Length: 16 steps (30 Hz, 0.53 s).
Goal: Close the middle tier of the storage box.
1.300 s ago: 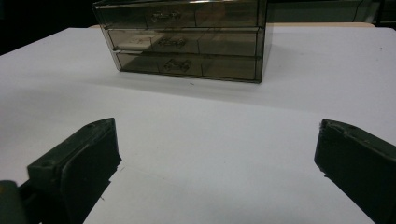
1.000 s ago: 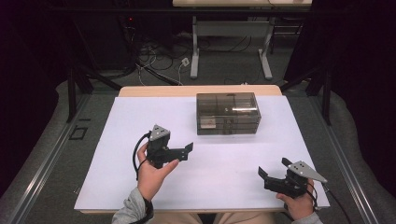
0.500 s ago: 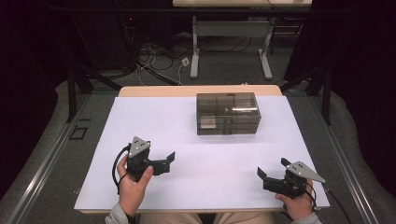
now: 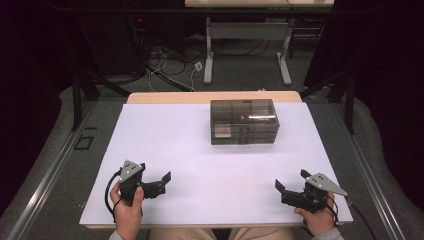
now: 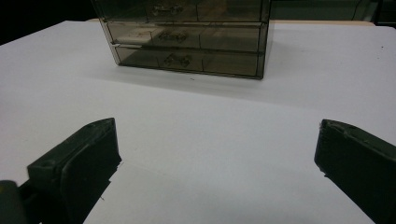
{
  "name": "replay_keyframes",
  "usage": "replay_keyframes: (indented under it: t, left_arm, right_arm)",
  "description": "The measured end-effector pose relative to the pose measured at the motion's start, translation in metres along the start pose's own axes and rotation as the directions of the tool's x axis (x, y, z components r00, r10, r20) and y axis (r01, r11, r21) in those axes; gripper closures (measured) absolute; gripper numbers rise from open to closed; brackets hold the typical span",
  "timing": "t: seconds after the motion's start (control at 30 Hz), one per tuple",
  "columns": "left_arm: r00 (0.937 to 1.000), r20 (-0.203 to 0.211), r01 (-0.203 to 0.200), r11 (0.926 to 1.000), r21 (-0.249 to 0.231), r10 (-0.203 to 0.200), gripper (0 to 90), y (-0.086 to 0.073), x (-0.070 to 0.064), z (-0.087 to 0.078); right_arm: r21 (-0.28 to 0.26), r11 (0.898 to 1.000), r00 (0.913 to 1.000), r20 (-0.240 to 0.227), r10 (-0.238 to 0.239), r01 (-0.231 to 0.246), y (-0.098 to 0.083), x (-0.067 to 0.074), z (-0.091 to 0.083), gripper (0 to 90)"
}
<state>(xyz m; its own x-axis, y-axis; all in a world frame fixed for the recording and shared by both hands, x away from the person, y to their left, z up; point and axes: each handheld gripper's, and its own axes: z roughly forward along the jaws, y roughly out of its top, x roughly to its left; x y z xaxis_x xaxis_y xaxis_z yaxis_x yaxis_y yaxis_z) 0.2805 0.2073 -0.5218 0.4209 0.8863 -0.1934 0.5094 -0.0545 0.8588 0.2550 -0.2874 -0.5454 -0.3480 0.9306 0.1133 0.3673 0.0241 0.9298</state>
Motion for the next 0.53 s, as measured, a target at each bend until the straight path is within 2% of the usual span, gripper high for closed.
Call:
replay_keyframes:
  t: [0.03, 0.23, 0.37, 0.53]
  left_arm:
    - [1.0000, -0.007, 0.004, 1.0000, -0.005, -0.004, 0.8, -0.001, 0.002, 0.000]
    - [0.9990, -0.029, 0.034, 0.9993, -0.016, -0.034, 0.8, -0.009, 0.012, -0.007]
    - [0.9980, -0.057, 0.028, 0.9996, -0.005, -0.028, 0.8, -0.015, 0.017, -0.010]
    - [0.9971, -0.064, 0.040, 0.9989, -0.022, -0.042, 0.8, -0.015, 0.018, -0.013]
  right_arm:
    - [0.012, 1.000, 1.0000, 0.003, 0.003, -0.003, 0.000, 0.000, -0.001, 0.0]
    - [0.007, 1.000, 1.0000, 0.002, -0.001, 0.001, 0.000, -0.001, 0.000, 0.0]
    - [0.009, 1.000, 1.0000, 0.003, 0.000, 0.000, -0.001, -0.001, 0.000, 0.0]
    - [0.010, 1.000, 1.0000, 0.001, 0.001, -0.001, -0.001, -0.002, 0.000, 0.0]
